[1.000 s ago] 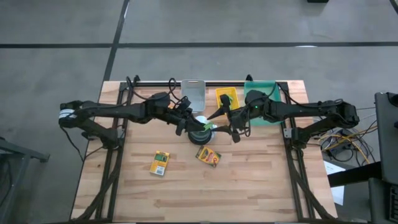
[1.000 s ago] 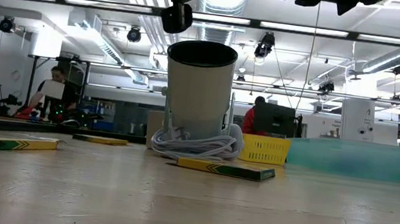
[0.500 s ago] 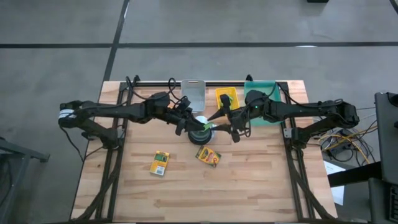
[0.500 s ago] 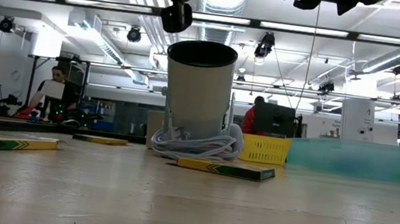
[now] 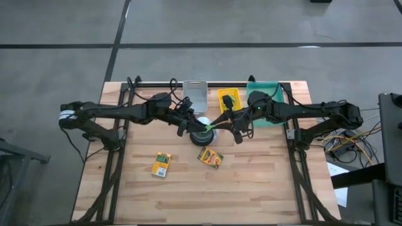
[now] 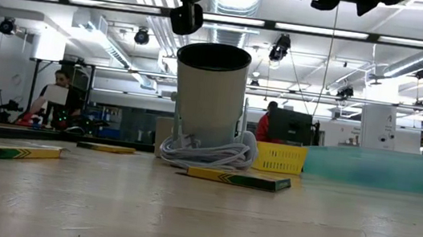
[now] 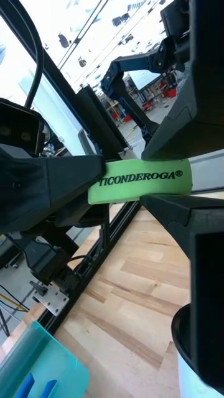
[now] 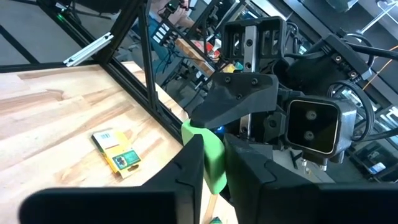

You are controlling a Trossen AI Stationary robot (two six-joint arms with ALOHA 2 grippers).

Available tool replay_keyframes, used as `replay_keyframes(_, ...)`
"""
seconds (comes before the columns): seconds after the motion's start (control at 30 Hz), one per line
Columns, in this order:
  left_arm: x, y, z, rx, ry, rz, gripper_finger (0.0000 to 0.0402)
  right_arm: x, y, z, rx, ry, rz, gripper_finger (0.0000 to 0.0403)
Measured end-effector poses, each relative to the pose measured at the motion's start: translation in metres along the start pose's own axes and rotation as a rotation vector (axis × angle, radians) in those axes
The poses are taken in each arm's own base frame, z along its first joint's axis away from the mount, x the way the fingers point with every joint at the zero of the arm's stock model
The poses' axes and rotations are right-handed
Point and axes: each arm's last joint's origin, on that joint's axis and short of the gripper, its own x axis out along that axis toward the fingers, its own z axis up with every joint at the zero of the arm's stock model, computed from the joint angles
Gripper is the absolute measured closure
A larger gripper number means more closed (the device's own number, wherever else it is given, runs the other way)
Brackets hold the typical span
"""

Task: Pick & Place School Supplies
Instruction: Put the green eraser into the yellow bin

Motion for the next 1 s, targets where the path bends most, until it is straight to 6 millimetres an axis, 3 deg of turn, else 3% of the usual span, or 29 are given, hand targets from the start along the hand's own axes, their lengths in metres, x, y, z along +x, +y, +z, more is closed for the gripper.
replay_keyframes(0.43, 0.0000, 0.0001, -0.0001, 0.000, -0.001, 0.002, 0.0311, 0.0000, -0.0001, -0.0001, 0.001, 0.000, 0.000, 0.0364)
replay_keyframes(1.0, 0.0000, 0.0013, 0.0009, -0.015, -0.036, 0.038, 0.0229, -0.0001, -0.0003, -0.0001, 0.000, 0.002, -0.004, 0.0364)
